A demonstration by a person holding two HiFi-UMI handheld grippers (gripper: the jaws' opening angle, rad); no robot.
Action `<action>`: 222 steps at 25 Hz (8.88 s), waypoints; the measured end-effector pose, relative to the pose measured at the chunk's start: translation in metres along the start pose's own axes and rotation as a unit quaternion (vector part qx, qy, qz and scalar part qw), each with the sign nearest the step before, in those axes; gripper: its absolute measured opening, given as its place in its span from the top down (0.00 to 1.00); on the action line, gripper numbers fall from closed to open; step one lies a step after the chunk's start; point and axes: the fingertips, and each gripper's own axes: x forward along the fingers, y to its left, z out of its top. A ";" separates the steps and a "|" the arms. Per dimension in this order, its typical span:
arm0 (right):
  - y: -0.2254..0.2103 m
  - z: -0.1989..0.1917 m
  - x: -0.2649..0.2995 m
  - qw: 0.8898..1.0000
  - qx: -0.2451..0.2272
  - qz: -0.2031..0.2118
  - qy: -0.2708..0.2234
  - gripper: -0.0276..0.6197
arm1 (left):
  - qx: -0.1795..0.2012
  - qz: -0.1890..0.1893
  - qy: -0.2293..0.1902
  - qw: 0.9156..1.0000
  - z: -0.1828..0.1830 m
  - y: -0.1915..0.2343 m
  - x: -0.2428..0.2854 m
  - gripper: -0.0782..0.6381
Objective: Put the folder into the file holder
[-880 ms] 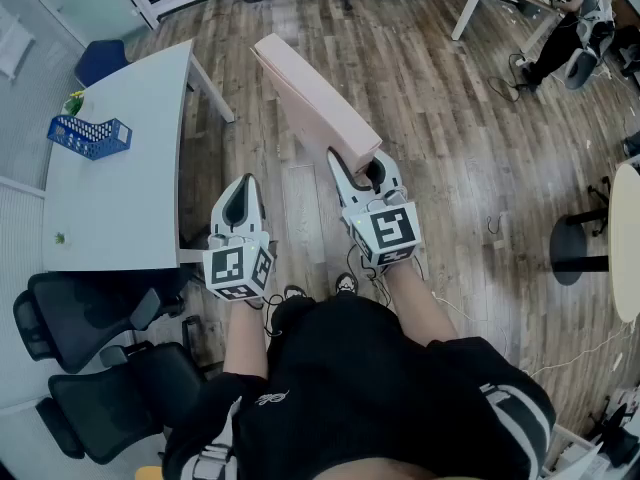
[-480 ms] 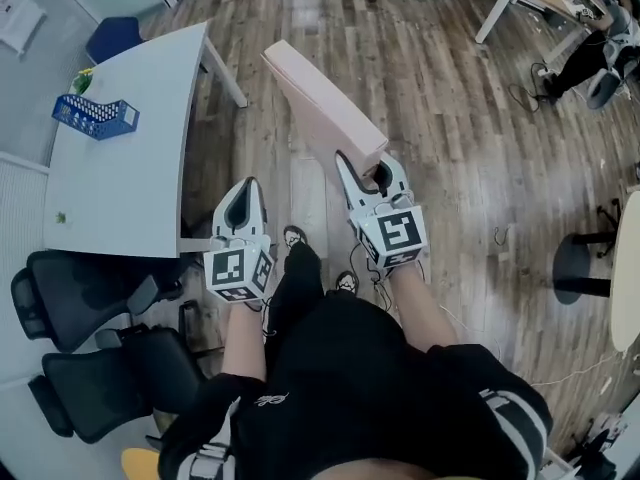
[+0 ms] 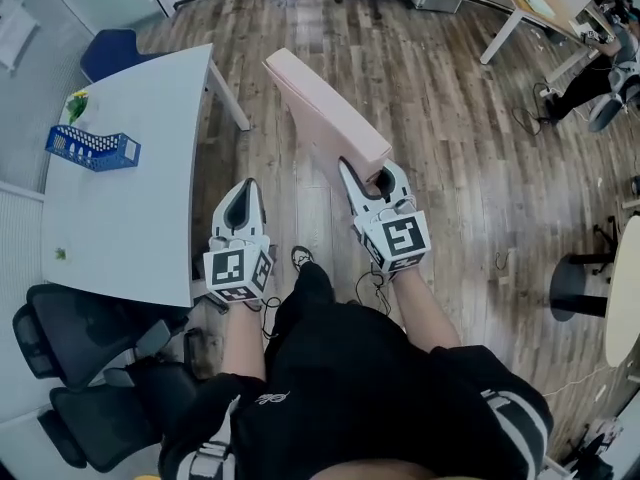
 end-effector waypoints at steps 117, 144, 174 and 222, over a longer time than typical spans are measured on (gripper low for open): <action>0.527 -0.065 0.568 0.734 -0.198 0.551 0.343 0.59 | -0.217 0.404 -0.009 0.889 -0.068 0.624 -0.089 0.88; 0.516 -0.045 0.593 0.835 0.007 0.531 0.143 0.71 | -0.190 0.452 0.036 0.871 -0.068 0.632 -0.080 0.88; 0.546 -0.068 0.607 0.859 0.013 0.505 0.083 0.72 | -0.208 0.453 0.049 0.866 -0.088 0.636 -0.080 0.88; 0.544 -0.024 0.613 0.865 0.023 0.492 0.100 0.74 | -0.221 0.464 0.049 0.856 -0.096 0.633 -0.084 0.88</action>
